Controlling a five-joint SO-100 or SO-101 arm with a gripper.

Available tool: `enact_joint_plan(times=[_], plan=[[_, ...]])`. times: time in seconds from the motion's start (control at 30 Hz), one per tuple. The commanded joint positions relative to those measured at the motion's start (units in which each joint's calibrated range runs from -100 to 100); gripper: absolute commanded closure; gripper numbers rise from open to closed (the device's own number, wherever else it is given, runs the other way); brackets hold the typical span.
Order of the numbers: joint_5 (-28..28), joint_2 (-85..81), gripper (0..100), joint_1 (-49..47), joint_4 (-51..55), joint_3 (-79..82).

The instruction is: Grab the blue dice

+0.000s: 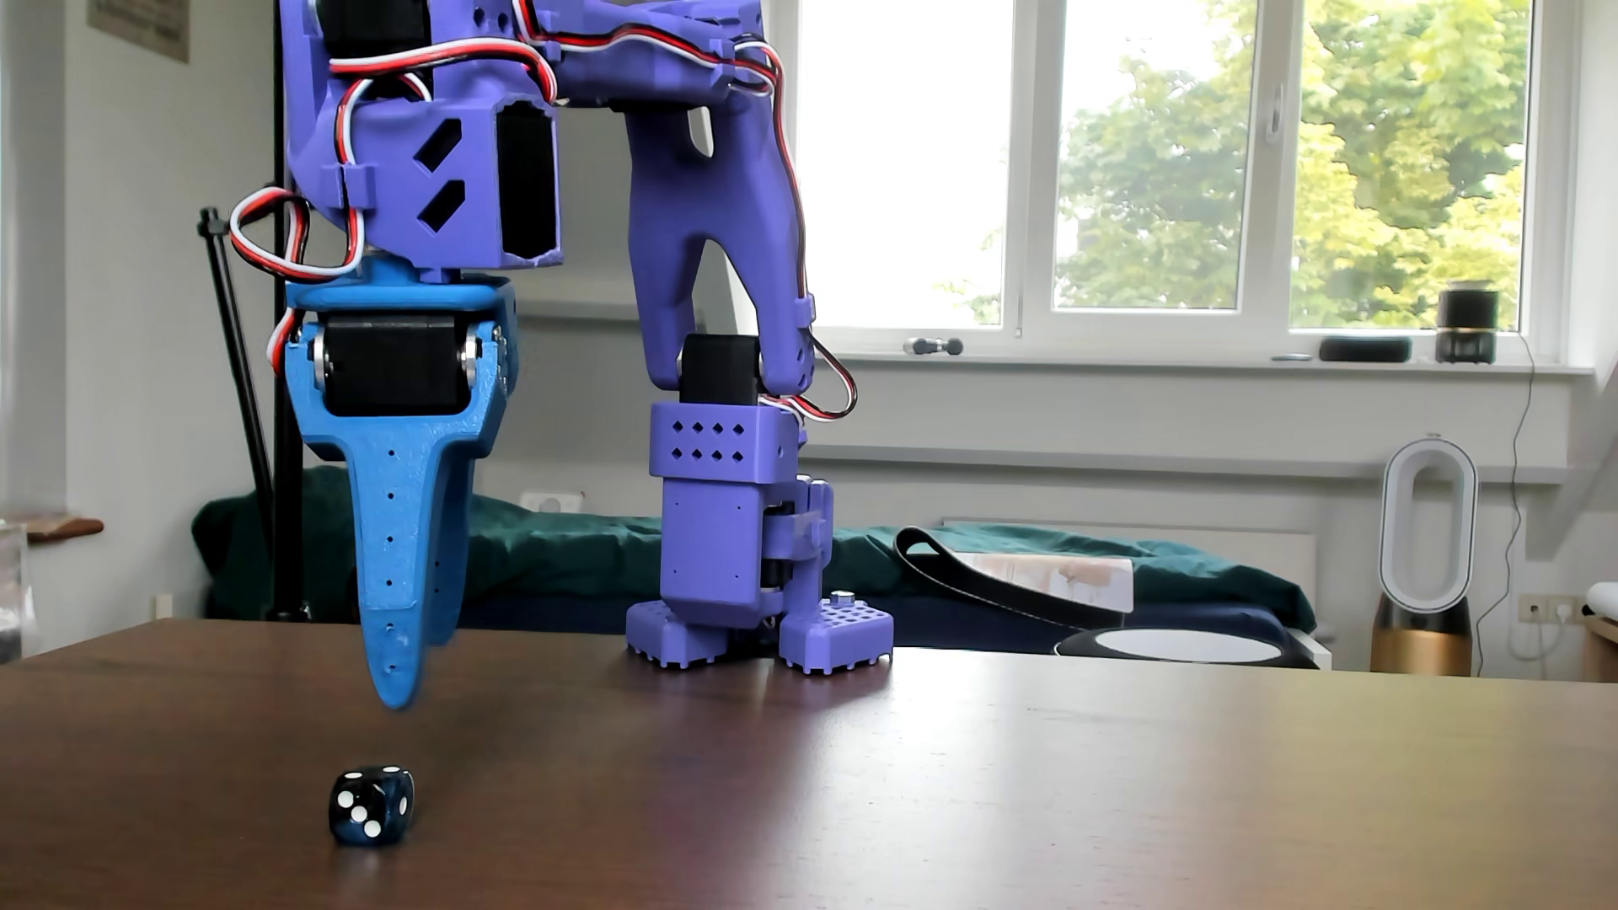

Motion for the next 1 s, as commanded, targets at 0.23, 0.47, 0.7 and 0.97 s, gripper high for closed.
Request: enact_joint_plan(times=[0.23, 0.47, 0.7, 0.97], plan=[[0.6, -1.6, 71, -2.4, -9.8, 9.0], [0.7, -1.6, 71, -1.9, -11.0, 7.3], [0.7, -1.1, 71, -1.2, -11.2, 6.9], [0.7, -0.9, 71, 0.5, -11.2, 5.2]])
